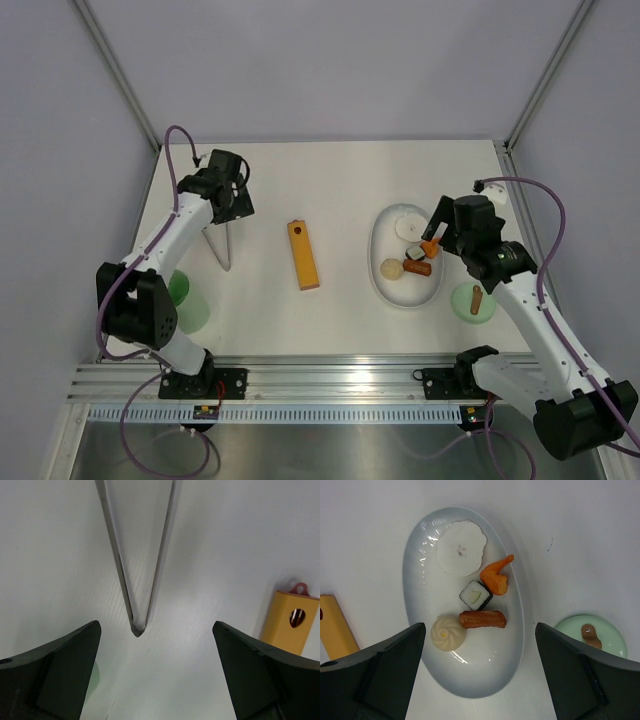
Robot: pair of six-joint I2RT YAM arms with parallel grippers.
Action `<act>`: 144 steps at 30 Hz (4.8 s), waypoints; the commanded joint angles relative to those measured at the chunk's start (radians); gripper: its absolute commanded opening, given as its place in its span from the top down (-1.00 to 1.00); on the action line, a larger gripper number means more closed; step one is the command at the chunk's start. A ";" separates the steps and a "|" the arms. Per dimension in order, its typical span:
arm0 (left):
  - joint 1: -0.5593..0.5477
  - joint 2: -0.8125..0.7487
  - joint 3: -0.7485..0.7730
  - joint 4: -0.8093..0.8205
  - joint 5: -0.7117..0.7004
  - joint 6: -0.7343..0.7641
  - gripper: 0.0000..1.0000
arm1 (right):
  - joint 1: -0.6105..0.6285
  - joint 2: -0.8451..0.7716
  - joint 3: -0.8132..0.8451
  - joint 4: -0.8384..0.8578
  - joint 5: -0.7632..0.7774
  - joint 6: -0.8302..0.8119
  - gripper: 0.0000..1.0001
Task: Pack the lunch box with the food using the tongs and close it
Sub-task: Pick up the clamp at the center of the board.
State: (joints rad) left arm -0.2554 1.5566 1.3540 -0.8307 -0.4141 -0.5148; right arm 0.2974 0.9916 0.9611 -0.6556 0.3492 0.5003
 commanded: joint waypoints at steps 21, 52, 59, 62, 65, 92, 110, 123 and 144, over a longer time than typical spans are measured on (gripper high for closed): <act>0.239 0.316 0.020 0.171 0.225 -0.017 -0.98 | 0.000 -0.065 -0.032 0.043 -0.099 -0.008 -0.99; 0.217 0.395 -0.004 0.344 0.216 0.071 -0.98 | -0.001 -0.053 -0.059 0.031 -0.104 0.027 -0.99; 0.217 0.445 0.046 0.305 0.175 0.072 -0.98 | -0.003 -0.065 -0.067 0.030 -0.099 0.030 -0.99; 0.217 0.438 0.046 0.315 0.173 0.073 -0.98 | -0.001 -0.065 -0.067 0.025 -0.099 0.030 -0.99; 0.222 0.457 0.063 0.300 0.187 0.079 -0.94 | -0.001 -0.070 -0.067 0.021 -0.095 0.029 -0.99; -0.089 -0.012 0.010 0.073 0.305 0.278 0.64 | -0.003 -0.065 -0.025 -0.039 -0.029 -0.002 -0.99; -0.446 -0.069 0.028 -0.033 0.273 0.240 0.44 | -0.003 -0.111 0.001 -0.118 0.025 0.014 -0.99; -0.444 -0.087 0.033 -0.018 0.290 0.225 0.13 | -0.003 -0.134 -0.002 -0.133 0.033 0.024 -0.99; -0.446 -0.098 0.031 -0.005 0.270 0.214 0.06 | -0.001 -0.133 -0.018 -0.127 0.022 0.027 -0.99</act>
State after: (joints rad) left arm -0.7010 1.4982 1.3640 -0.8734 -0.1215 -0.2893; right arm 0.2974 0.8707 0.9237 -0.7845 0.3546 0.5175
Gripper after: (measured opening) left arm 0.471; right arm 0.993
